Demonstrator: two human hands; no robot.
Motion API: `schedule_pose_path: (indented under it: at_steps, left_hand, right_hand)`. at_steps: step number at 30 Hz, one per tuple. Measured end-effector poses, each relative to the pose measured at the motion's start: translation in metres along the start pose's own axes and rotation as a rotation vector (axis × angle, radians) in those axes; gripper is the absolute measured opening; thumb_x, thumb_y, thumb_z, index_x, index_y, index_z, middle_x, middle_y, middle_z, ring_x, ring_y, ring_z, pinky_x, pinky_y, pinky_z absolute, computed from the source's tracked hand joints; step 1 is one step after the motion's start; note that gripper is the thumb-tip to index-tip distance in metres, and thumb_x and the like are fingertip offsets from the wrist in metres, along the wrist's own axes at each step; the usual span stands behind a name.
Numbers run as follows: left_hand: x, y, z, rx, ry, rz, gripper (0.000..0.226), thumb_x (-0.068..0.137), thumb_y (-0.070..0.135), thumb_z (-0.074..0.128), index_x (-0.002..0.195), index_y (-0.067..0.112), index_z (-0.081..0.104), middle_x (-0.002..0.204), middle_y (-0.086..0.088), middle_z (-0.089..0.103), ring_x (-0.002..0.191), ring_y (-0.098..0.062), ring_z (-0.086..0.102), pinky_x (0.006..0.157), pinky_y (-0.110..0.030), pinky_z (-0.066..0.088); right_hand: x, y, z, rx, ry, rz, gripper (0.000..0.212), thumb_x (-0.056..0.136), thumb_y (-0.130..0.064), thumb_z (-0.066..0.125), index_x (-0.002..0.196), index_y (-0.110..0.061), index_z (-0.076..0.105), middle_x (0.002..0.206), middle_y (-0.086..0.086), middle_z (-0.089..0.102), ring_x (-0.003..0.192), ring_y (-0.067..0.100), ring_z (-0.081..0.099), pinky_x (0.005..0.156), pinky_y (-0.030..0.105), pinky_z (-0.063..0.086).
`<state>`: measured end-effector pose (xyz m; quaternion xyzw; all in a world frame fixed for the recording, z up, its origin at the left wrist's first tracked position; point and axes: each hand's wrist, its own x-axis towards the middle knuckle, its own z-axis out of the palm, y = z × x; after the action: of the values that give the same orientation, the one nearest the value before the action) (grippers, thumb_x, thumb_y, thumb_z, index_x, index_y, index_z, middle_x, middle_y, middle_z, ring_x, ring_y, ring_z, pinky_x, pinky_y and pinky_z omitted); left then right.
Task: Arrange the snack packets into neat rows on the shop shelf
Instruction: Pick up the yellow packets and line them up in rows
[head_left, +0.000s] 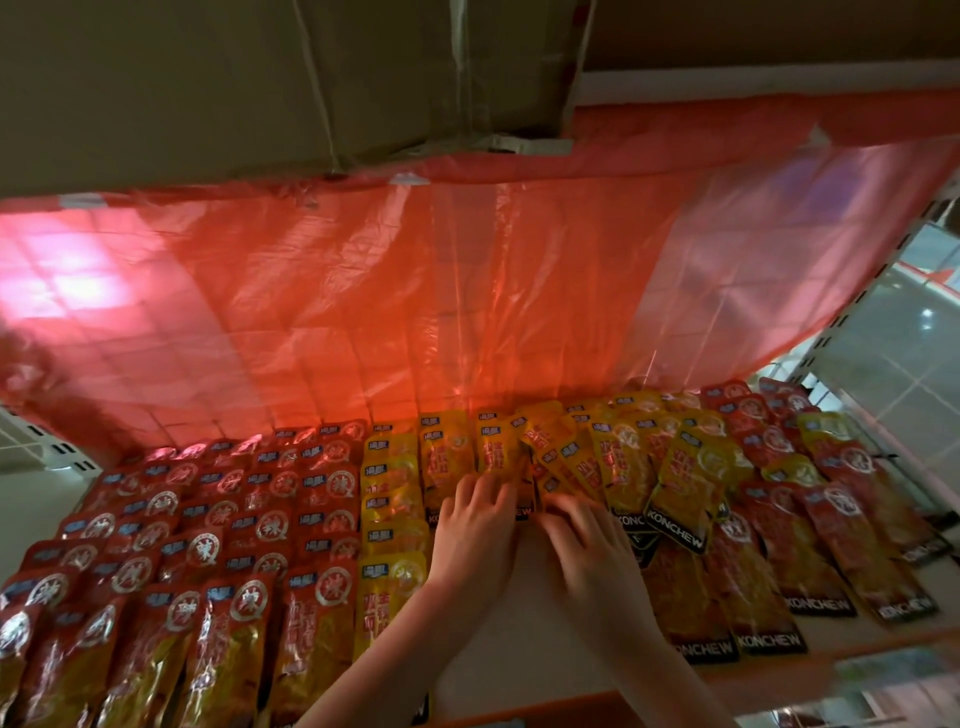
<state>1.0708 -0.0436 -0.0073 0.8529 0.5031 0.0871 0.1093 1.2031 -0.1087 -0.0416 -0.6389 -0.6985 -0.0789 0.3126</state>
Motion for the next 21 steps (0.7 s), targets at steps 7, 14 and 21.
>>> schedule_pose_path:
  at_steps: [7, 14, 21]
  left_hand:
    - [0.005, -0.003, 0.012, 0.041, 0.07, 0.005, 0.047, 0.077, 0.026, 0.067, 0.122, 0.019, 0.055, 0.119, -0.002, 0.057, 0.106, -0.028, 0.057, 0.08, -0.04, 0.051]
    - [0.004, 0.002, 0.01, 0.078, 0.015, -0.002, 0.049, 0.094, 0.028, 0.045, 0.141, 0.02, 0.034, 0.145, -0.001, 0.033, 0.131, -0.025, 0.033, 0.104, -0.037, 0.033]
    - [0.003, 0.003, 0.008, 0.053, 0.034, -0.011, 0.047, 0.095, 0.029, 0.04, 0.14, 0.023, 0.032, 0.145, 0.005, 0.032, 0.132, -0.02, 0.029, 0.106, -0.033, 0.028]
  right_hand:
    - [0.001, -0.001, -0.005, 0.046, 0.051, 0.017, 0.031, 0.086, -0.017, 0.045, 0.107, -0.011, 0.066, 0.116, 0.004, 0.059, 0.109, 0.022, 0.053, 0.091, 0.038, 0.046]
    - [0.0, 0.007, -0.007, -0.172, 0.029, 0.402, 0.052, 0.079, -0.011, 0.066, 0.128, -0.003, 0.052, 0.137, 0.019, 0.045, 0.126, 0.036, 0.043, 0.099, 0.048, 0.044]
    - [0.001, 0.013, -0.015, -0.204, -0.009, 0.364, 0.051, 0.075, -0.023, 0.076, 0.12, -0.006, 0.059, 0.124, 0.016, 0.057, 0.113, 0.034, 0.055, 0.09, 0.044, 0.048]
